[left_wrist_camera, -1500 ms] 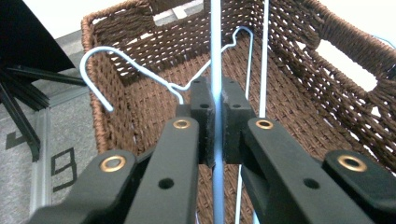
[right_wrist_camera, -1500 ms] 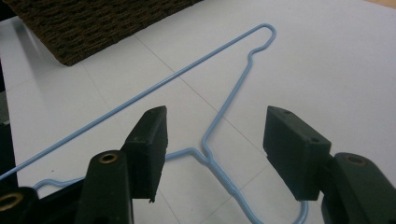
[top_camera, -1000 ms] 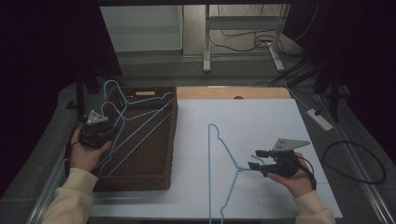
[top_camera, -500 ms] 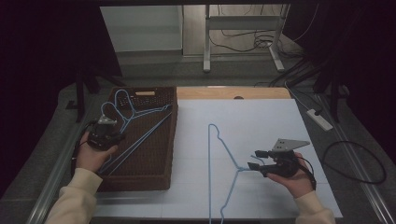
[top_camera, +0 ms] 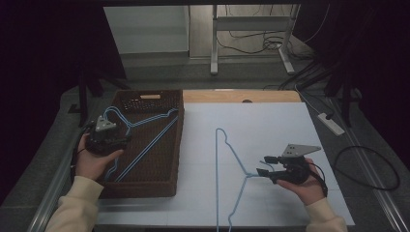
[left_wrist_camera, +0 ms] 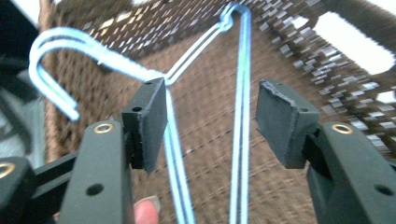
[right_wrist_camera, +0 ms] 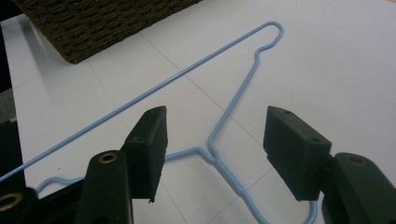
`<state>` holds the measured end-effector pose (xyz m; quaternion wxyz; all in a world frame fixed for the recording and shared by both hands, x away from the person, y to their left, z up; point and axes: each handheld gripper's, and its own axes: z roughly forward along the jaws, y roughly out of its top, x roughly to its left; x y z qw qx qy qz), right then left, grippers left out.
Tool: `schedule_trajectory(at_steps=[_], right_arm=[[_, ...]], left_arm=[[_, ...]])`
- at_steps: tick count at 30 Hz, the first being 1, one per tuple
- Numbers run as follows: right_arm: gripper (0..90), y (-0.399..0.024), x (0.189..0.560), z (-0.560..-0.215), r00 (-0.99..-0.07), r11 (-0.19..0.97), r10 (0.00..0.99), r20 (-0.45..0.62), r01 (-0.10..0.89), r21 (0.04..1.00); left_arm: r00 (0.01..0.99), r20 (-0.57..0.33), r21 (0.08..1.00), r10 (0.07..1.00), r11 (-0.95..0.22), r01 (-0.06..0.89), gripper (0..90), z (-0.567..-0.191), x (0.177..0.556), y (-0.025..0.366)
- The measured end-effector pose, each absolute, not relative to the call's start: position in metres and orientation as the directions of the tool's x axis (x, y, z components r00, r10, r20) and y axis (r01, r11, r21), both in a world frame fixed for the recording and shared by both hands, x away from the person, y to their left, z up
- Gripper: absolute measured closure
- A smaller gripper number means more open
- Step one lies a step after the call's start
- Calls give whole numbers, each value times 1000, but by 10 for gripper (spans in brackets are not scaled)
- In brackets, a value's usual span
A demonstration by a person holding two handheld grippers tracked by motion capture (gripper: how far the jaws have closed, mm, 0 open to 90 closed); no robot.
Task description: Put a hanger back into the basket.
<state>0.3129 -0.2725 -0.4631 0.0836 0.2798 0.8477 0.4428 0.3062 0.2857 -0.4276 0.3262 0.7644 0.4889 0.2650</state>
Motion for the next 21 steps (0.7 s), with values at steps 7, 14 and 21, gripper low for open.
schedule_trajectory(at_steps=[7,14,21], right_arm=[[404,-271,312,-464,-826,452,554,105,405,795],[399,-269,310,-466,-825,456,557,98,402,794],[399,-274,306,-467,-792,417,602,103,422,805]], left_arm=[[492,32,815,870,-308,491,387,-410,280,269],[561,6,849,828,-300,434,387,-408,258,250],[601,-40,861,798,-278,426,383,-418,242,233]])
